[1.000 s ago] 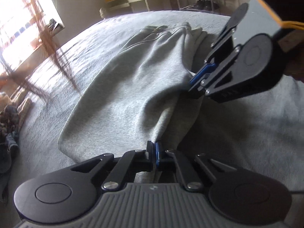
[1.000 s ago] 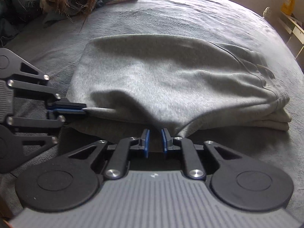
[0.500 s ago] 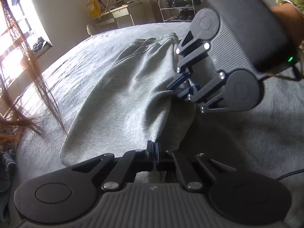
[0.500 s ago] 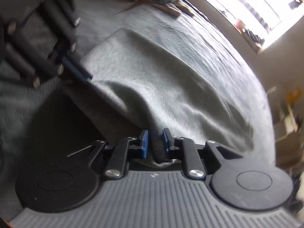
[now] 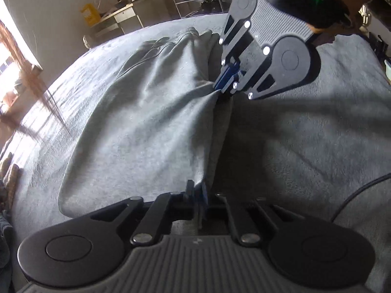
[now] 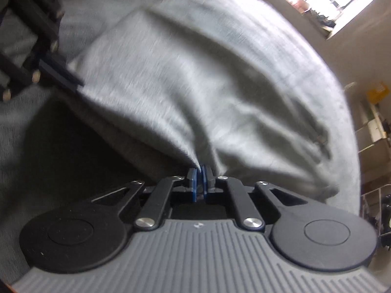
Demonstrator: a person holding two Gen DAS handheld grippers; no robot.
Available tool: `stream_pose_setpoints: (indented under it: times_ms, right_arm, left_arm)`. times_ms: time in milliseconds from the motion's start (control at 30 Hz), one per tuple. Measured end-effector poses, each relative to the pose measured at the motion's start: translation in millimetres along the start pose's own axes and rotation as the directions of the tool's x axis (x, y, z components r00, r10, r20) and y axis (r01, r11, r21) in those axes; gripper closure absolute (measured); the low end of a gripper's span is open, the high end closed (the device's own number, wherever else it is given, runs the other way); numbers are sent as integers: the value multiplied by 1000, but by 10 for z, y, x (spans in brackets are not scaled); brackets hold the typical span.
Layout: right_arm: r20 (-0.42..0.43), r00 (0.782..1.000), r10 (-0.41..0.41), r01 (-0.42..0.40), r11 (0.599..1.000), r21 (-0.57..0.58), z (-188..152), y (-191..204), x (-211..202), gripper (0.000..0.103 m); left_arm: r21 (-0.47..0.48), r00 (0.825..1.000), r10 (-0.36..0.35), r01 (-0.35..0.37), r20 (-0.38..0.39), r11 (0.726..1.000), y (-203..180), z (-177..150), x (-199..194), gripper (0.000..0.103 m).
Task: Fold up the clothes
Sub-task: 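Open both tools and smooth the folded sweatpants bundle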
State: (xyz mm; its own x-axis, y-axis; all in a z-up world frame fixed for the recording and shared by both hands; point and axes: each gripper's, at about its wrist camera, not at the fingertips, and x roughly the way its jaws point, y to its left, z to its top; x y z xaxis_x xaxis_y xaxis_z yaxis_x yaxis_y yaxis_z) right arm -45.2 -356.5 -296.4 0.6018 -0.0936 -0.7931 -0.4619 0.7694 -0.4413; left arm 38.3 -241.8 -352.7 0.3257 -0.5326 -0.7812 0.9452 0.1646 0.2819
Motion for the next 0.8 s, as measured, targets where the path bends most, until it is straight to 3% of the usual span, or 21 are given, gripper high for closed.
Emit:
stream_pose_setpoints:
  times_ms: [67,133,200,233,300,400,500,567,667,733,800]
  right_arm:
    - [-5,1000,6,-5,1000,11,-23,-27,-47,93]
    - [-11,1000,11,-10,999,43,-29,-100,-122,72]
    - [-18,1000,21,-19,994,105,-45,-243,-221,65]
    - [-17,999,30,-28,990,141,-47,-331,-281,64]
    - [17,998,56,-58,971,231,-5,-542,-415,63]
    - [137,984,111,-155,914,374,217,-886,-528,63]
    - [230,946,230,-308,859,408,652,-1049,-286,64]
    - [244,906,345,-416,825,382,1003,-1010,58,65]
    - [220,859,462,-511,794,328,1457,-818,639,68]
    - [188,856,482,-517,788,333,1670,-726,1009,72]
    - [171,866,469,-498,787,365,1809,-703,1341,73]
  left_arm:
    - [-85,999,-45,44,-9,995,94,-28,-78,71]
    - [-210,996,-83,78,-15,975,230,-90,-185,62]
    - [-350,993,-117,103,-20,931,391,-178,-283,57]
    - [-436,991,-134,112,-20,893,498,-247,-324,56]
    - [-599,988,-152,112,-16,793,713,-391,-362,53]
    - [-813,989,-146,86,1,576,1030,-610,-268,53]
    - [-933,985,-170,86,27,349,1267,-743,-3,53]
    - [-964,983,-181,88,42,249,1292,-811,163,55]
    - [-981,979,-203,57,19,185,1234,-878,325,61]
    - [-981,983,-185,51,16,186,1187,-888,342,61]
    - [-980,983,-180,56,20,192,1163,-896,339,60]
